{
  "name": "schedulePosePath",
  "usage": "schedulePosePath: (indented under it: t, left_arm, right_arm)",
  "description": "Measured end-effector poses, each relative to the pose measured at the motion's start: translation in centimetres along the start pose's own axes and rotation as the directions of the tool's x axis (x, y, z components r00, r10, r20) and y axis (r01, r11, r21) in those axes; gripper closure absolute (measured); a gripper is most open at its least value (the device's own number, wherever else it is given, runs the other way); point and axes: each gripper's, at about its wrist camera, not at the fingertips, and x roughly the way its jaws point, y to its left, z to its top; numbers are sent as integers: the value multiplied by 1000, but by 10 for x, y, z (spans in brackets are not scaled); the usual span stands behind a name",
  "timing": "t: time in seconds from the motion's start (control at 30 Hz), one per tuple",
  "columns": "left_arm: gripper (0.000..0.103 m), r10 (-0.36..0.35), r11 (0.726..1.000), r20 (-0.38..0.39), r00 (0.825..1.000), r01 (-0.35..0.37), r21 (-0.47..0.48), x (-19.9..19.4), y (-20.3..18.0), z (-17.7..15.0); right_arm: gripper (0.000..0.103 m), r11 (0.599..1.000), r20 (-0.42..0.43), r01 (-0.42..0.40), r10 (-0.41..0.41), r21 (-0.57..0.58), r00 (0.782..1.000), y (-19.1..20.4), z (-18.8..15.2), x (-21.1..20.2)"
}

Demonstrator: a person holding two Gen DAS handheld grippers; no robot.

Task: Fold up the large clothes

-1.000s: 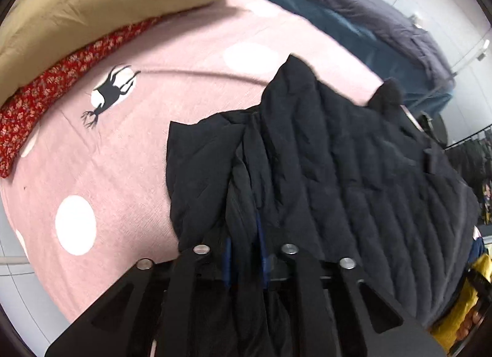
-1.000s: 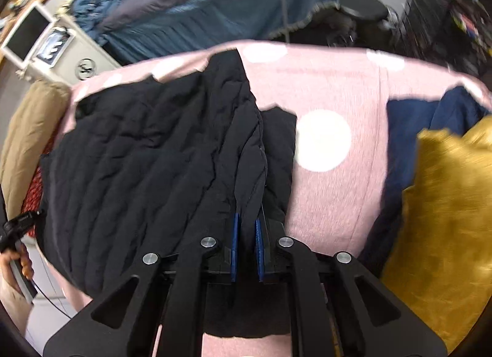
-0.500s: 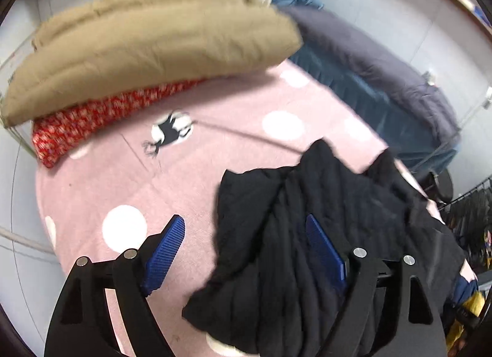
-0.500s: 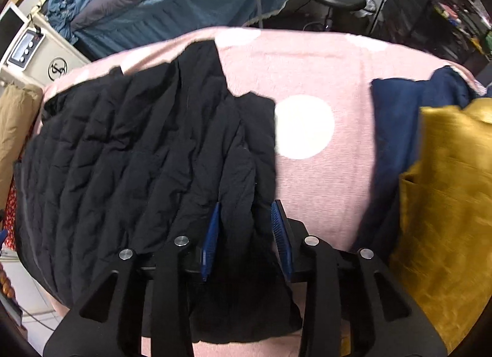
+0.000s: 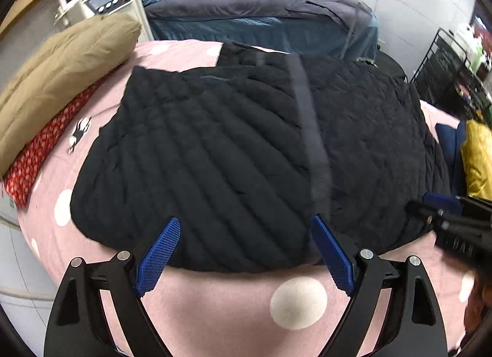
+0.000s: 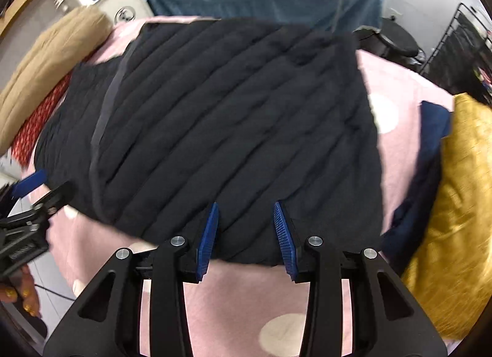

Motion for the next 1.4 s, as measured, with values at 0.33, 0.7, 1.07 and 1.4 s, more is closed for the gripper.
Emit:
schedulePosePath:
  t: [0.33,0.7,1.07,1.4]
  left_arm:
    - [12,9,999,-57,998,-12,-53,43,18,32]
    - [5,27,993,-201,979,-49,-107,95,24,51]
    - [5,59,993,-247,967,-81,-82,112,14,52]
    - [5,66,993,-216,974,-85,-76,109,4,52]
  right_arm:
    - [64,999,-31,20,-21,-35,999,10,16,20]
    - [47,998,-126,26,-18,60,992,-3,55,62]
    - [44,996,-170,61,-49,61,984,0,70,92]
    - [38,997,-142,44,-33,70,989,6,58,94]
